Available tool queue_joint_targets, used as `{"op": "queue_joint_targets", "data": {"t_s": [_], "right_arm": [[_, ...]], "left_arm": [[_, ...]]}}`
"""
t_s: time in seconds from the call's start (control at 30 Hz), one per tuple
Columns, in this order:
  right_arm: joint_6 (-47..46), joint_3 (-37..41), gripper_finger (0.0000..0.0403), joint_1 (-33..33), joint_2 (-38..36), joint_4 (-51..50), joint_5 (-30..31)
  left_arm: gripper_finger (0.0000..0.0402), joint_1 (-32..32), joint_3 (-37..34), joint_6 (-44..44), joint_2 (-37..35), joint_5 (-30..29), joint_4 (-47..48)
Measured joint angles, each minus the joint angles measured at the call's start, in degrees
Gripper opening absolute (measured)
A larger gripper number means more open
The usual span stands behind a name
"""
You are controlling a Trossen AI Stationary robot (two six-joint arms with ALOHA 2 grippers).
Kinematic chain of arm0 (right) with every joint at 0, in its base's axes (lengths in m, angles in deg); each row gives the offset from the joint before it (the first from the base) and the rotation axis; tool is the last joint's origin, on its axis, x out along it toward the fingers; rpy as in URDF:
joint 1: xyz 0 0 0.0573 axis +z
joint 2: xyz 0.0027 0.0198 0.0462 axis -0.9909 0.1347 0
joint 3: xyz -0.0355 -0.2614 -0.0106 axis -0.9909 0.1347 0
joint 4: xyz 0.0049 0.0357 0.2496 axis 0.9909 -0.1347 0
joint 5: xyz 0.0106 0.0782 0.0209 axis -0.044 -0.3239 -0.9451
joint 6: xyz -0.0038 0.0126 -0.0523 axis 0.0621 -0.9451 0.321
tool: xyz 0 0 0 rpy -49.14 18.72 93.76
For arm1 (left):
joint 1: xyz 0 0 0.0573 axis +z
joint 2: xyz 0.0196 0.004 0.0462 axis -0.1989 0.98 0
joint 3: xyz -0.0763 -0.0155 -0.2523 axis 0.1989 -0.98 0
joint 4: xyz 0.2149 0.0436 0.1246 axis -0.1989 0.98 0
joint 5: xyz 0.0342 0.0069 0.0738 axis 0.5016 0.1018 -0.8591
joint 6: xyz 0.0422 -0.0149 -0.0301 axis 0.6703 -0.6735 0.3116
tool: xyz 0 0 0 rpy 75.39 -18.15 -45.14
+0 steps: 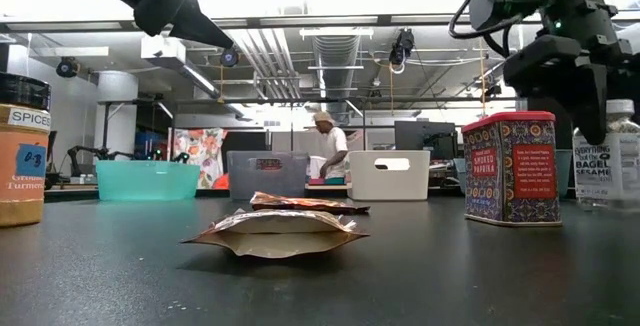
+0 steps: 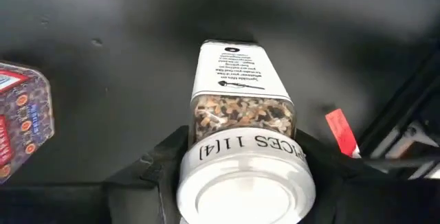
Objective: Sort spices by type
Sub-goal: Put the top white seasoning bottle into the blue bin
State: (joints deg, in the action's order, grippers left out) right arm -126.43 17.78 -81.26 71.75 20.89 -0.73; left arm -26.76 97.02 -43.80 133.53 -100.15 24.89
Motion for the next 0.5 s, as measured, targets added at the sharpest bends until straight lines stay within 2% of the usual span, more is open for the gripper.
{"op": "queue_joint_targets", "data": {"t_s": [0.17,0.27,0.5], "right_arm": [[-0.37,-6.8,0.0192,0.0,-0.21,-7.2,-0.82],[0.02,-12.79,0.0192,-1.16,0.03,-9.06,0.8],[10.39,-24.34,0.0192,-10.49,2.77,-10.7,6.6]], "left_arm": [[0.0,0.0,-0.02,0.0,0.0,0.0,-0.06],[0.0,0.11,-0.02,0.12,0.0,-0.01,-0.42],[0.0,0.17,0.56,3.52,0.0,-0.04,-4.01]]}}
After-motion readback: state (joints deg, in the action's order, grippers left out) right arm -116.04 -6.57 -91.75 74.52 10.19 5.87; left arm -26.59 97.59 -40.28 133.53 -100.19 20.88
